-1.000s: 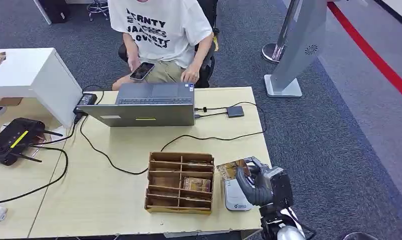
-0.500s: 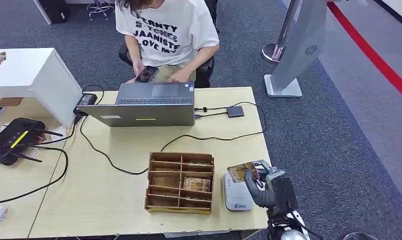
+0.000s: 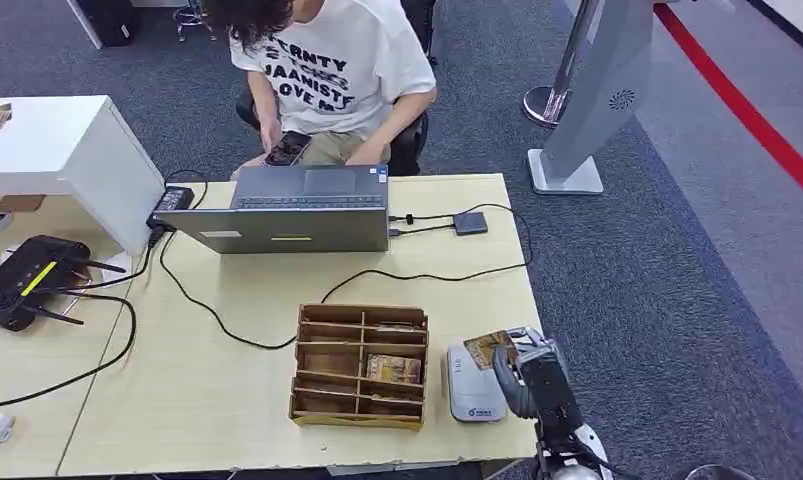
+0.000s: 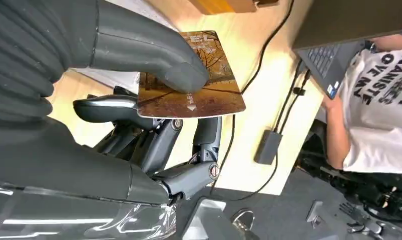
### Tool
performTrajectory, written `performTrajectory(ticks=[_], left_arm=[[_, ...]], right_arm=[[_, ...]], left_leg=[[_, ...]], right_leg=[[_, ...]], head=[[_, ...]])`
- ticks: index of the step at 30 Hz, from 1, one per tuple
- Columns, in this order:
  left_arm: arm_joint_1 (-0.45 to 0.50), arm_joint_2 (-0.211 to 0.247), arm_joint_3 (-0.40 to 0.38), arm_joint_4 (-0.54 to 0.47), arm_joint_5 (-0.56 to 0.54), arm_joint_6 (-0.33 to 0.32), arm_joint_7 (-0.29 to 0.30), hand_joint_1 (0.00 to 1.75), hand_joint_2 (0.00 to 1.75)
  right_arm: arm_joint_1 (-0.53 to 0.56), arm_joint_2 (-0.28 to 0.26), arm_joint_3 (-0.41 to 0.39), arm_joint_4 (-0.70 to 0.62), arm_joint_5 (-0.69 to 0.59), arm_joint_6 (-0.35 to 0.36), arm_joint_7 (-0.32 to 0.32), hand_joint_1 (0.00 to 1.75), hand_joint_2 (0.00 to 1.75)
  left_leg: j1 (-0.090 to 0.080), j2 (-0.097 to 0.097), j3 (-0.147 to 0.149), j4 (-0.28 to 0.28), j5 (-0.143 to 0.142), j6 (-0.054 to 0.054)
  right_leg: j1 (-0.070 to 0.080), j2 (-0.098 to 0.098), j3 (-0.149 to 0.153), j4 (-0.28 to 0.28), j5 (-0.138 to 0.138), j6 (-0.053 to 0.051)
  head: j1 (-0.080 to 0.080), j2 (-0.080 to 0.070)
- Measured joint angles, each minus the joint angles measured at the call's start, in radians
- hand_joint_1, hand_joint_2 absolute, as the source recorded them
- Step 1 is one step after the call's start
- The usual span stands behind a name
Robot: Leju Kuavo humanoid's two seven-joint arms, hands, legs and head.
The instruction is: Pass the card to the sensor for recognition and then transmit it.
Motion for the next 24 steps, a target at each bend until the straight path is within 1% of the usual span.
performTrajectory(ticks=[13,24], left_arm=[[0.000,0.000,0.006,0.000,-0.011,-0.002,0.000,0.00,0.00],[0.000,0.000,0.013,0.000,-0.016,-0.005,0.000,0.00,0.00]], right_arm=[[0.000,0.001,0.000,0.036,0.042,-0.006,0.019,1.75,1.75],[-0.001,0.001,0.000,0.048,0.045,0.016,0.029,1.75,1.75]], left_leg=[[0.000,0.000,0.000,0.000,0.000,0.000],[0.000,0.000,0.000,0.000,0.000,0.000]], right_leg=[[0.000,0.000,0.000,0.000,0.000,0.000],[0.000,0.000,0.000,0.000,0.000,0.000]], head=[[0.000,0.000],[0.000,0.000]])
